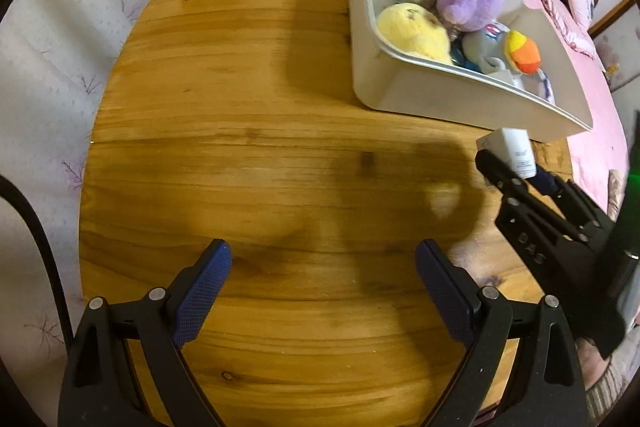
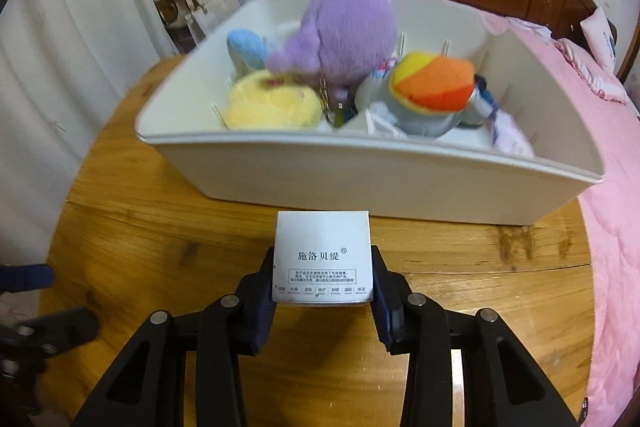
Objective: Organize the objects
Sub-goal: 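Lift the small white box over the tray and open the right tool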
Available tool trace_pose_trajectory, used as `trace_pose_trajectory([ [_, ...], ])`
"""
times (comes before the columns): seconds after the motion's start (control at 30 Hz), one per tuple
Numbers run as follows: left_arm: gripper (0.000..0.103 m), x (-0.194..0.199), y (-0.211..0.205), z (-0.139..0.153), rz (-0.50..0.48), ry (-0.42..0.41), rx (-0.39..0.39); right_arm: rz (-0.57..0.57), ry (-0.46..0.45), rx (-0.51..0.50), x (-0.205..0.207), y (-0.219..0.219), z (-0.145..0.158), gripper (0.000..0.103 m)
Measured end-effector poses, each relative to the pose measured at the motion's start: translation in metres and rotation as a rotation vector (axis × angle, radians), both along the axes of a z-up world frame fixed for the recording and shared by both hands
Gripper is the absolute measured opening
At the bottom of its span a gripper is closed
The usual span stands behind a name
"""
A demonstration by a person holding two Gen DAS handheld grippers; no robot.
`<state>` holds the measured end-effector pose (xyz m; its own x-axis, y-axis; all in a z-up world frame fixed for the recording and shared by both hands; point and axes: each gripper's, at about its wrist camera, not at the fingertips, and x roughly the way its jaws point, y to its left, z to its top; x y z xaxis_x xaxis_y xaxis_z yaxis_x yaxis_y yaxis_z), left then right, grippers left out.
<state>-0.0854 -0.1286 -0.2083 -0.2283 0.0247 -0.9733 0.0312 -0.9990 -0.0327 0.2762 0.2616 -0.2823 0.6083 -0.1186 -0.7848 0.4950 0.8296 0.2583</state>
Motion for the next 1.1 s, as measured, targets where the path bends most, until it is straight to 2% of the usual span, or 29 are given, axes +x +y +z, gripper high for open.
trace_pose_trajectory([
  [0.13, 0.095, 0.002, 0.012, 0.012, -0.042, 0.013, 0.009, -0.014, -0.034, -0.019, -0.017, 0.003, 0.03, 0.041],
  [0.23, 0.095, 0.005, 0.023, 0.027, -0.08, 0.038, 0.019, -0.036, -0.064, -0.022, -0.013, 0.004, 0.055, 0.041],
  [0.43, 0.095, -0.002, 0.042, 0.06, -0.145, 0.087, 0.039, -0.104, -0.092, -0.017, -0.023, -0.039, 0.098, 0.041],
  [0.6, 0.095, -0.023, 0.053, 0.104, -0.169, 0.205, 0.044, -0.158, -0.12, -0.03, -0.014, -0.077, 0.133, 0.041],
  [0.73, 0.095, -0.042, 0.057, 0.138, -0.164, 0.3, 0.056, -0.199, -0.136, -0.033, -0.005, -0.108, 0.154, 0.041],
  [0.87, 0.095, -0.056, 0.056, 0.157, -0.154, 0.35, 0.074, -0.23, -0.155, -0.039, 0.009, -0.136, 0.166, 0.041],
  [1.0, 0.095, -0.061, 0.055, 0.163, -0.155, 0.372, 0.073, -0.241, -0.148, -0.046, 0.026, -0.159, 0.173, 0.041],
  [1.1, 0.095, -0.062, 0.054, 0.16, -0.157, 0.359, 0.071, -0.246, -0.137, -0.057, 0.039, -0.173, 0.174, 0.041],
])
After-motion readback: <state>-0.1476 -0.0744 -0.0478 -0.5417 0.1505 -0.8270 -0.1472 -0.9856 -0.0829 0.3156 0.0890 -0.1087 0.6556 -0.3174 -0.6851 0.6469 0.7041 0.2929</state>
